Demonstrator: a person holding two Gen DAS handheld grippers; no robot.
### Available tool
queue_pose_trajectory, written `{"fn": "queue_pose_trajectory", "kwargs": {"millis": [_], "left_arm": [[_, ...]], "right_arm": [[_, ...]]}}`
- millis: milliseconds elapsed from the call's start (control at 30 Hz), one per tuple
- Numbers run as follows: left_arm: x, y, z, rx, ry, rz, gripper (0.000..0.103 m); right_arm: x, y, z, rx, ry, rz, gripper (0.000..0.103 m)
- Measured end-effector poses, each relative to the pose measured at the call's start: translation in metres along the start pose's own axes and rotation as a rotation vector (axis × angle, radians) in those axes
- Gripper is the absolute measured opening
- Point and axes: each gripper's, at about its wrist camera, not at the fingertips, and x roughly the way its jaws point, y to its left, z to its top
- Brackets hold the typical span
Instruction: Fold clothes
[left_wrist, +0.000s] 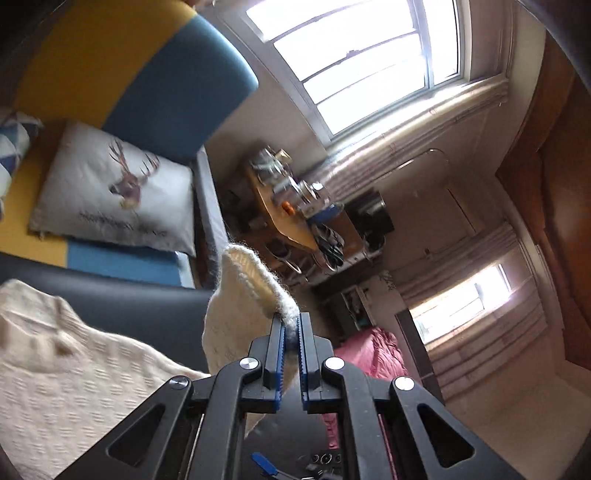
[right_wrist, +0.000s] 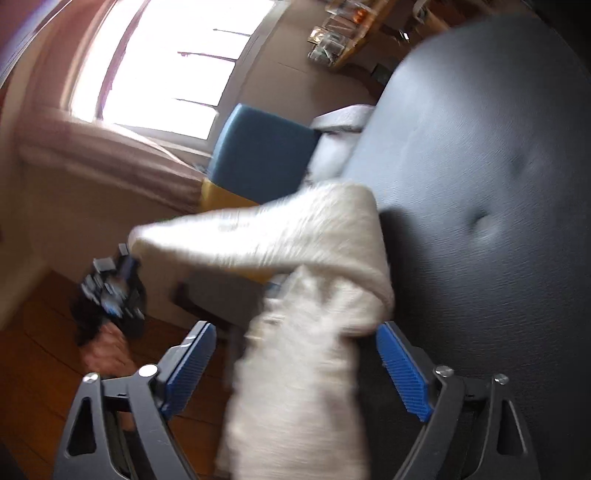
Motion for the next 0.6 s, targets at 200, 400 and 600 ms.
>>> {"fn": "queue_pose_trajectory", "kwargs": {"millis": [200,400,600], "left_arm": [[-0.082,0.06,-0.01,-0.012,-0.061,0.112,0.005],[-0.135,0.147,-0.042,-0.106,-0.087,0.244,0.005],[-0.165,0.249,-0.086,-0.248,-0.056,0.373,0.005]], "right_arm": [[0.044,-0.001,-0.008,0.155,0.036,0.109,0.102],[0.078,0.005,-0.029,0.164,0.084,0.093,0.103],[0.102,0.002,-0.04,0.182,0.11,0.032,0.103]]}}
